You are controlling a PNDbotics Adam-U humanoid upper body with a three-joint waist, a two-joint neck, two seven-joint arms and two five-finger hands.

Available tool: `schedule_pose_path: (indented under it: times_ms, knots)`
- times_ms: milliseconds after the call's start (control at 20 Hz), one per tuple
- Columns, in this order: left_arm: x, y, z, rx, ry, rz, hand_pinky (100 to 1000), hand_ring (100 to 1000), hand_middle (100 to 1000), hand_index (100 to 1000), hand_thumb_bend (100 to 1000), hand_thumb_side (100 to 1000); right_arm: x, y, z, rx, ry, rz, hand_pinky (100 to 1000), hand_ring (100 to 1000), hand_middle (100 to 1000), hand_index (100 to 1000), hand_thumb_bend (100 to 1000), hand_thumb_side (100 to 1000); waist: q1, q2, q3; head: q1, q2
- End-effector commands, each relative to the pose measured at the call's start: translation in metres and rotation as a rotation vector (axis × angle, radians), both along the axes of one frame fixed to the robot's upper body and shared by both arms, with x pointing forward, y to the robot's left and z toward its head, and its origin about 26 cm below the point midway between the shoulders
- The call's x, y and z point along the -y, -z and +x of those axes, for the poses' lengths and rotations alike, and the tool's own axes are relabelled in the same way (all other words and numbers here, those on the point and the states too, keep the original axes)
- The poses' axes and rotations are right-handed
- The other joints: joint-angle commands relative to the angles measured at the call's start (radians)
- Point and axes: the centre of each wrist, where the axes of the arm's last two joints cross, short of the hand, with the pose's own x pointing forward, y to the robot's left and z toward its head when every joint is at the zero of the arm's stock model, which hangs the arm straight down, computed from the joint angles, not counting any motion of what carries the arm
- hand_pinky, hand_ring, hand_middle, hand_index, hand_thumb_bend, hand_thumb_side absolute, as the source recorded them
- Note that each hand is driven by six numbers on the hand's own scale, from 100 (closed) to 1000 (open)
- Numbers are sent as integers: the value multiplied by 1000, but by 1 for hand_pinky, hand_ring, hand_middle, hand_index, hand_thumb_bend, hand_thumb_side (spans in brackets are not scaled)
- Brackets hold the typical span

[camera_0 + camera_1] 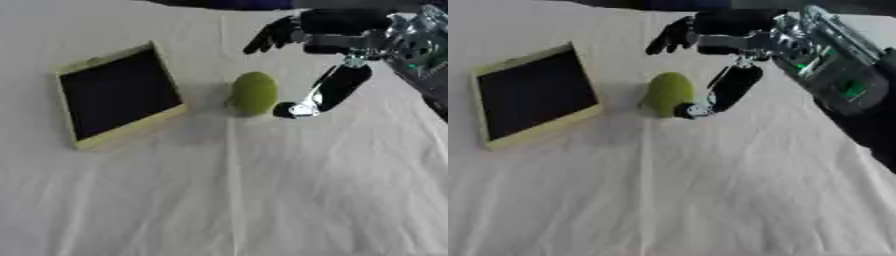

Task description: Pick up objects on the table and place them in the box.

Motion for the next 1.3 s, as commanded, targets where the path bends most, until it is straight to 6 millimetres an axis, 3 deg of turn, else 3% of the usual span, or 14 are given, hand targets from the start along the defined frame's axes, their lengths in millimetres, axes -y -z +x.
schedule_pose_path:
  times_ms: [50, 1300]
  knots:
    - [1, -8, -3, 28, 10, 9, 752, 765, 613, 712, 148, 565, 8, -4, 6, 30, 53, 13, 827, 868, 861, 945, 425, 336, 5, -17, 1, -3, -9]
    - [5, -6, -2, 16, 30, 0, 752, 770, 614, 712, 129, 585, 13, 49, 55, 4, 211, 91, 829, 874, 871, 965, 425, 280, 15, -3, 7, -13, -39]
